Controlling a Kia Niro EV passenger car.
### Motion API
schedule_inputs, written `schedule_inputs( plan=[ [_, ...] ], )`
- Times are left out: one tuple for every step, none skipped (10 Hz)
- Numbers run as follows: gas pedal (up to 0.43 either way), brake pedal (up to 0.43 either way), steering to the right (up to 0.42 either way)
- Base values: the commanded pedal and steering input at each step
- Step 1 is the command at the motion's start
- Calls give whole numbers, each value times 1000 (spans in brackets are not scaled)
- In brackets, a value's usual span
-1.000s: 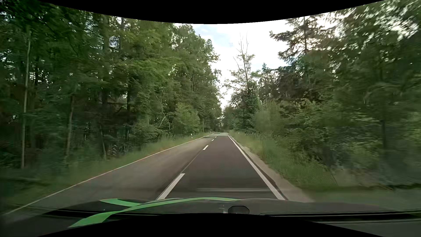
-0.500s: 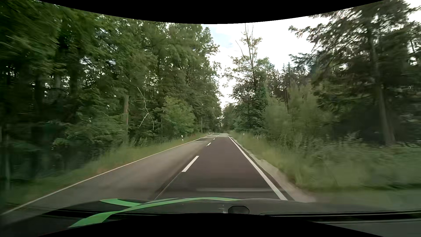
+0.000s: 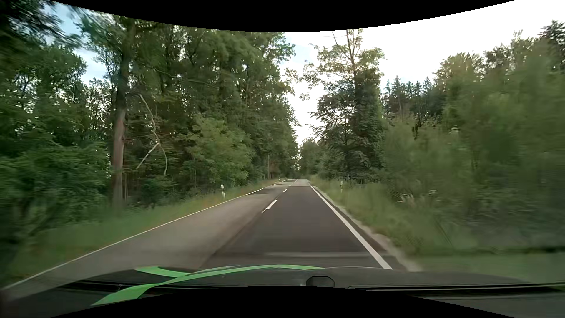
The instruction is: Follow the waypoints while adhering to traffic rules and regulations
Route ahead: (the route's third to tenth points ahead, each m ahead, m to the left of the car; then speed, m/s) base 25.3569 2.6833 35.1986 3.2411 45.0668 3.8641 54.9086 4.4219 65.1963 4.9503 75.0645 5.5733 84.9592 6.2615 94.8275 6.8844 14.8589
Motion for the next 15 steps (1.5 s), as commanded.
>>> schedule_inputs(
  plan=[
    [228, 0, -6],
    [228, 0, -5],
    [228, 0, -5],
    [228, 0, -5],
    [228, 0, -5],
    [228, 0, -5],
    [220, 0, -4],
    [220, 0, -3],
    [220, 0, -1],
    [220, 0, 0],
    [220, 0, 1],
    [220, 0, 2],
    [220, 0, 3],
    [220, 0, 3],
    [209, 0, 3]
  ],
)
